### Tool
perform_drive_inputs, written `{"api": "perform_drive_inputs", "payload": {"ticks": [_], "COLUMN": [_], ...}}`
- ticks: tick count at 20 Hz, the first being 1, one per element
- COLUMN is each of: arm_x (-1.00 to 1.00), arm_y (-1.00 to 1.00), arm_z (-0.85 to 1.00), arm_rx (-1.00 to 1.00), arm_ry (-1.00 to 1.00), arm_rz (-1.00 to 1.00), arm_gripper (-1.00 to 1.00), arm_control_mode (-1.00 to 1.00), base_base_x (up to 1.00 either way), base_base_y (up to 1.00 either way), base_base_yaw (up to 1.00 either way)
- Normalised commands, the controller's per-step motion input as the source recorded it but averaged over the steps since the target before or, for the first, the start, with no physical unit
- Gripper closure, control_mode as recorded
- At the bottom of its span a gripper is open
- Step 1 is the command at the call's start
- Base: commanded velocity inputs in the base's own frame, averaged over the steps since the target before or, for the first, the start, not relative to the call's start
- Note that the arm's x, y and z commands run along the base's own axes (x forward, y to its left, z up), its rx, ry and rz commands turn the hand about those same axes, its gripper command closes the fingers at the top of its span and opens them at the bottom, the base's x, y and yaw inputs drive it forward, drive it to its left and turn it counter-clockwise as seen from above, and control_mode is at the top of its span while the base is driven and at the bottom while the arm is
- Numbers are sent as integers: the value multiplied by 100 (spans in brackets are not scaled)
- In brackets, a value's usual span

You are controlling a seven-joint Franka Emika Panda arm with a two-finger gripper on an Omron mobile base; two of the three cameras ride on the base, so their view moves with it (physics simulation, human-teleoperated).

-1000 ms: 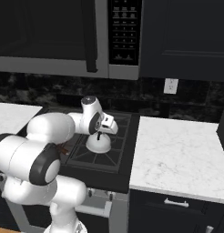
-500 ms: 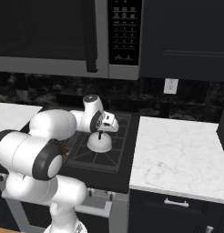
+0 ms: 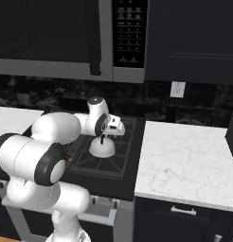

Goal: Pick the kettle from the counter and place it on a stove burner. Then turn the burner on.

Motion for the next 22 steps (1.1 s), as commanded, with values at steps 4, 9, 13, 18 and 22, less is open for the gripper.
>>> {"api": "perform_drive_inputs", "payload": {"ticks": [4, 9, 13, 18, 22], "arm_x": [0, 0, 0, -34, -50], "arm_y": [34, 11, -21, -38, -11], "arm_z": [-31, -65, -63, -68, -94], "arm_rx": [-4, -6, -4, -2, -4], "arm_ry": [0, 0, 0, 0, 0], "arm_rz": [0, 0, 2, 5, 7], "arm_gripper": [-100, -100, -100, -100, -100], "arm_control_mode": [-100, -100, -100, -100, -100], "base_base_x": [0, 0, 0, 0, 0], "base_base_y": [0, 0, 0, 0, 0], "base_base_yaw": [0, 0, 0, 0, 0]}}
